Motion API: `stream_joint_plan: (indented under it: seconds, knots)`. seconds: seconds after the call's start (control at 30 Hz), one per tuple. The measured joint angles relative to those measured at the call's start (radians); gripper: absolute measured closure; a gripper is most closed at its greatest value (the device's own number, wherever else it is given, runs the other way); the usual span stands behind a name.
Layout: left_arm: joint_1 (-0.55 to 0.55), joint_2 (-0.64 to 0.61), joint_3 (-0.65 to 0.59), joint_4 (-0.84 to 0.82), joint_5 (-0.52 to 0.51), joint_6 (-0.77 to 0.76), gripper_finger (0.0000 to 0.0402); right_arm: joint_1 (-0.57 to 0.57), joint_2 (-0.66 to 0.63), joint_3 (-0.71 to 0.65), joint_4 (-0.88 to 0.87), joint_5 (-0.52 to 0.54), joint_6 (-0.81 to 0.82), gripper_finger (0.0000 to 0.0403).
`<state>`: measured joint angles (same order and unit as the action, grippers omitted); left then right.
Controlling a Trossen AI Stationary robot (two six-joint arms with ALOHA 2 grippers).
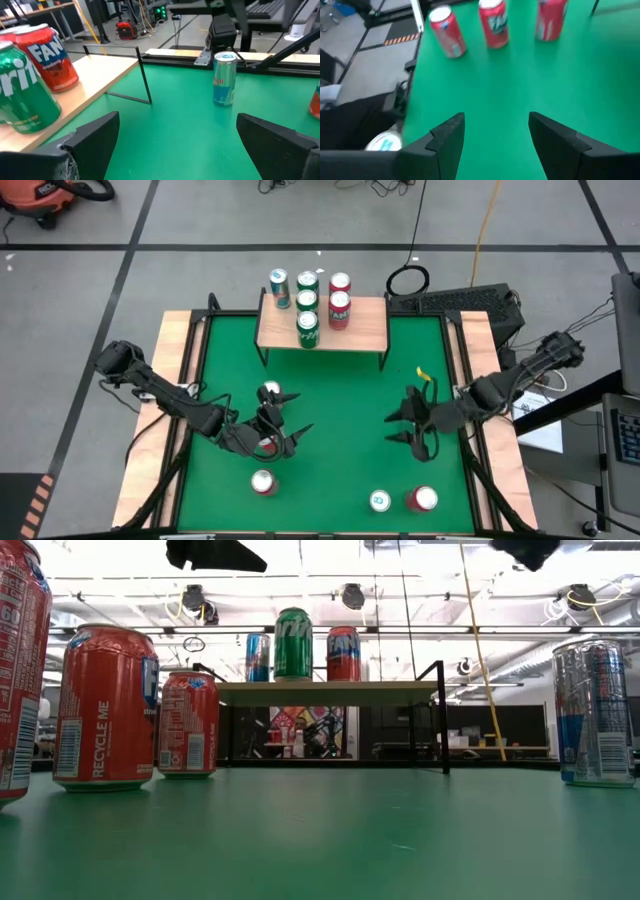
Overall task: Place canned beverage on shelf
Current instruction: Put the orange soda can on the shelf aligned with the other orange soda can
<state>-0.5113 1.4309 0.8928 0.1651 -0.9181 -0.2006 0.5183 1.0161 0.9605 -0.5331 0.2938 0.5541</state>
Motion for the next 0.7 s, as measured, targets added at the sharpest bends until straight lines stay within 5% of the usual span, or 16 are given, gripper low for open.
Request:
stream_joint_plan:
  seconds: [0.43,0.7]
  knots:
    - [-0.002,0.005,0.000,0.005,0.008,-0.029,0.0008,0.340,0.348,0.465,-0.574,0.041,0.366,0.0190]
    - [-0.002,0.006,0.000,0.004,0.049,-0.075,0.0008,0.470,0.565,0.671,-0.702,0.013,0.500,0.0190]
